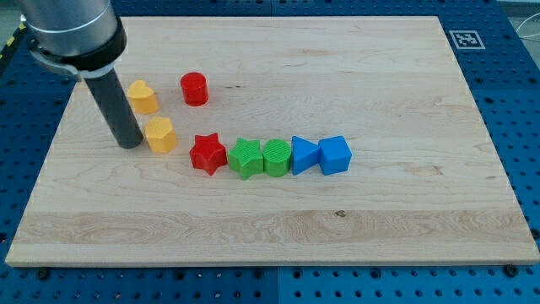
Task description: Slide the yellow hexagon down and right a bit
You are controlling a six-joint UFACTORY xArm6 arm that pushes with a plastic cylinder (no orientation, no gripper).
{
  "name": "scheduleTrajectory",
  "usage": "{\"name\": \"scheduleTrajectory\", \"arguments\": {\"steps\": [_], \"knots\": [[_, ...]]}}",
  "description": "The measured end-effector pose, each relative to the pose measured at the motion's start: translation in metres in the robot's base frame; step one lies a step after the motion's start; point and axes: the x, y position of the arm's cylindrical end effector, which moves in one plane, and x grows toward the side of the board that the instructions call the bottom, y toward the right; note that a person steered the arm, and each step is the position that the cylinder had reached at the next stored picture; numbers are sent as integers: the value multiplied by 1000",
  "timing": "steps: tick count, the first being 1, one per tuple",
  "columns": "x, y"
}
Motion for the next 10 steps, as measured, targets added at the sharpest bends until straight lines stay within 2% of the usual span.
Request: {"name": "scheduleTrajectory", "arguments": {"steps": [1, 3, 4, 7, 10], "knots": [[5, -6], [-22, -19], [-21, -11], [11, 0], [-40, 5]]}}
